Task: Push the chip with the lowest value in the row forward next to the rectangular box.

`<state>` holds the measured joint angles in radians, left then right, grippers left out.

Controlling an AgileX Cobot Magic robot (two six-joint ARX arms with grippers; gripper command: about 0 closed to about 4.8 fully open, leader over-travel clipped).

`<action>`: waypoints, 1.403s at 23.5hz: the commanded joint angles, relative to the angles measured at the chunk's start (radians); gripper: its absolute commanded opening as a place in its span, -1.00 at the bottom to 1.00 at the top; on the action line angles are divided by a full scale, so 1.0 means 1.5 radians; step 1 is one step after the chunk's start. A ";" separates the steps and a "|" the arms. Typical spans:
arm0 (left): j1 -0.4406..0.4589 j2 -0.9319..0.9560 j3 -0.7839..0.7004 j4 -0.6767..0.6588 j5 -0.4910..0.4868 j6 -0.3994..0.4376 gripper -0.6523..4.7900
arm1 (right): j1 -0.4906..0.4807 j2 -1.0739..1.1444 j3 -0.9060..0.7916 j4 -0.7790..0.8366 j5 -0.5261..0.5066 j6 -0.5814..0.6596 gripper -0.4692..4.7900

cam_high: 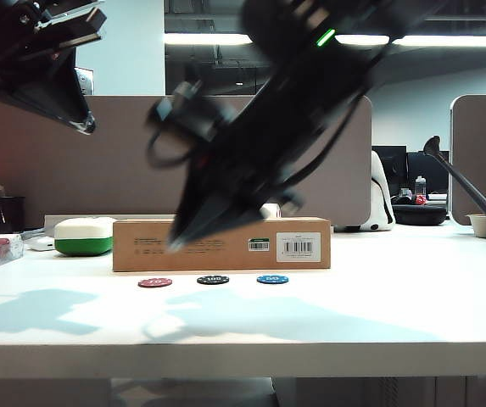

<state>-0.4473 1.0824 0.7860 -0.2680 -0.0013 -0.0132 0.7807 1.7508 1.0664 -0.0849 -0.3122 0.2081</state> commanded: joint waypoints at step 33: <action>0.004 -0.049 0.001 0.014 0.001 0.001 -0.78 | 0.014 0.223 0.189 0.026 0.121 -0.035 -0.84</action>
<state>-0.4435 1.0119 0.7860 -0.2584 -0.0013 -0.0132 0.8001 2.0762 1.3396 -0.0414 -0.1516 0.1596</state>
